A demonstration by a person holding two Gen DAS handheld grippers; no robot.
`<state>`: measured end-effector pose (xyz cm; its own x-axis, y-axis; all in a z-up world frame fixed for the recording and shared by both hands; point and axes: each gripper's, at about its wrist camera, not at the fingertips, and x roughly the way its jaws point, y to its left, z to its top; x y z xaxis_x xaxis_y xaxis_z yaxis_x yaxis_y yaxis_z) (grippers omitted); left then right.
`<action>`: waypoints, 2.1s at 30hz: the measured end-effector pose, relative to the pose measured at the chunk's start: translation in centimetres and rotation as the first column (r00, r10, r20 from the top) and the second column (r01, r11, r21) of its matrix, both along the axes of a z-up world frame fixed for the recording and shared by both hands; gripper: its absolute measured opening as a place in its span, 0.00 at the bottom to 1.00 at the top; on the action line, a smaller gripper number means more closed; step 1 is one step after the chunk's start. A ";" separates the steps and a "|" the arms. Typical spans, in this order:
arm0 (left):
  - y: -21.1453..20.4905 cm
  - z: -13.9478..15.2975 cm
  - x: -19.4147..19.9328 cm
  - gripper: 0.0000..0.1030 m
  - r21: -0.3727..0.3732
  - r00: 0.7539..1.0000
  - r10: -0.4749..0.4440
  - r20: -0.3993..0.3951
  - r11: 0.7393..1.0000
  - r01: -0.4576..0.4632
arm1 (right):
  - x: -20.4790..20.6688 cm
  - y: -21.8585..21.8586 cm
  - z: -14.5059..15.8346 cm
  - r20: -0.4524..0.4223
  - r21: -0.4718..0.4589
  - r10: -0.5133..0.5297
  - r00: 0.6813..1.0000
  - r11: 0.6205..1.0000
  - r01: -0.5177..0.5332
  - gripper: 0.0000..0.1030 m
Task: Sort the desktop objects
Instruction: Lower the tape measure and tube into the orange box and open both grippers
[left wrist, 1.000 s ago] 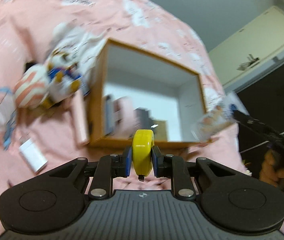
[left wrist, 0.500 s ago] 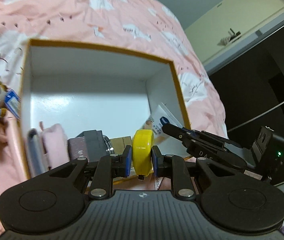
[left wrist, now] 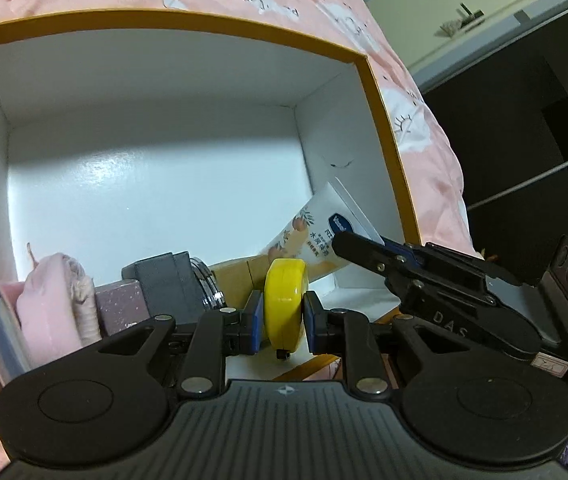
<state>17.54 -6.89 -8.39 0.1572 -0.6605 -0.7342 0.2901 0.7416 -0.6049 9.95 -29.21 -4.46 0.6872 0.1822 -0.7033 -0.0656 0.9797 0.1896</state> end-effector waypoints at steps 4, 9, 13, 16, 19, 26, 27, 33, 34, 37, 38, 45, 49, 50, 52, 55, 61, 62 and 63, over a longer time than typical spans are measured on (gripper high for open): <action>0.1 0.1 0.3 0.23 0.013 0.999 -0.029 -0.019 0.999 0.029 | -0.6 0.1 -0.1 -0.013 0.001 -0.004 1.000 1.000 0.004 0.09; 0.0 0.1 0.9 0.26 0.084 0.998 -0.047 -0.041 0.995 0.050 | -0.6 0.0 -0.2 -0.018 0.027 -0.007 1.000 1.000 0.007 0.09; 0.0 0.4 0.8 0.26 0.114 0.999 -0.045 -0.027 0.992 0.048 | -0.7 0.4 -0.2 -0.021 0.021 0.014 1.000 1.000 -0.014 0.09; -0.4 0.9 0.7 0.26 0.163 0.999 -0.048 0.012 0.986 0.045 | -0.9 0.6 -0.2 -0.025 0.016 0.025 0.999 1.000 -0.025 0.09; -0.8 1.4 0.6 0.26 0.175 0.997 -0.054 0.049 0.984 0.045 | -1.2 0.8 -0.1 -0.030 0.011 0.034 0.999 0.999 -0.034 0.09; -1.1 1.4 0.8 0.26 0.178 0.995 -0.065 0.071 0.983 0.052 | -1.6 1.0 0.7 -0.067 0.047 0.051 0.996 0.998 -0.048 0.11; -1.1 1.2 0.7 0.26 0.179 0.995 -0.066 0.069 0.983 0.053 | -1.6 1.0 0.8 -0.075 0.053 0.056 0.996 0.997 -0.052 0.11; -1.8 0.9 0.5 0.26 0.191 0.992 -0.081 0.093 0.980 0.062 | -1.2 0.6 1.1 -0.123 0.084 0.074 0.990 0.994 -0.063 0.12; -1.9 0.8 0.6 0.26 0.194 0.992 -0.086 0.096 0.979 0.066 | -1.1 0.6 1.1 -0.129 0.081 0.075 0.989 0.995 -0.065 0.12; -2.2 0.7 0.5 0.25 0.200 0.988 -0.106 0.109 0.976 0.082 | -0.6 0.5 1.1 -0.169 0.086 0.089 0.982 0.993 -0.075 0.13; -2.2 0.7 0.5 0.25 0.200 0.987 -0.111 0.112 0.976 0.087 | -0.3 0.5 1.1 -0.192 0.092 0.100 0.976 0.992 -0.083 0.14; -2.1 0.9 0.3 0.24 0.192 0.984 -0.122 0.134 0.977 0.095 | 0.9 0.9 0.9 -0.275 0.092 0.141 0.951 0.989 -0.120 0.16; -1.6 1.4 0.0 0.24 0.172 0.983 -0.108 0.146 0.982 0.083 | 1.1 0.9 1.0 -0.286 0.116 0.158 0.945 0.985 -0.129 0.18; -1.5 1.5 -0.1 0.24 0.170 0.983 -0.103 0.150 0.982 0.077 | 1.1 0.9 1.0 -0.287 0.112 0.158 0.945 0.985 -0.131 0.18; -1.0 2.1 -0.5 0.24 0.173 0.982 -0.089 0.167 0.983 0.060 | 1.1 1.0 1.1 -0.288 0.102 0.158 0.944 0.986 -0.134 0.18; -0.4 3.0 -1.2 0.24 0.163 0.980 -0.069 0.187 0.986 0.038 | 0.5 1.1 1.5 -0.274 0.077 0.153 0.950 0.988 -0.137 0.21; 0.7 5.3 -3.7 0.24 0.185 0.966 -0.021 0.257 0.982 -0.028 | -1.2 2.0 3.7 -0.175 0.003 0.152 0.973 0.988 -0.154 0.29; 0.8 5.9 -4.3 0.24 0.193 0.961 -0.015 0.276 0.980 -0.040 | -1.6 2.4 4.2 -0.145 -0.005 0.166 0.976 0.986 -0.168 0.32; 1.1 6.3 -4.9 0.24 0.201 0.957 -0.011 0.290 0.978 -0.050 | -1.9 2.8 4.7 -0.117 -0.011 0.182 0.976 0.983 -0.184 0.34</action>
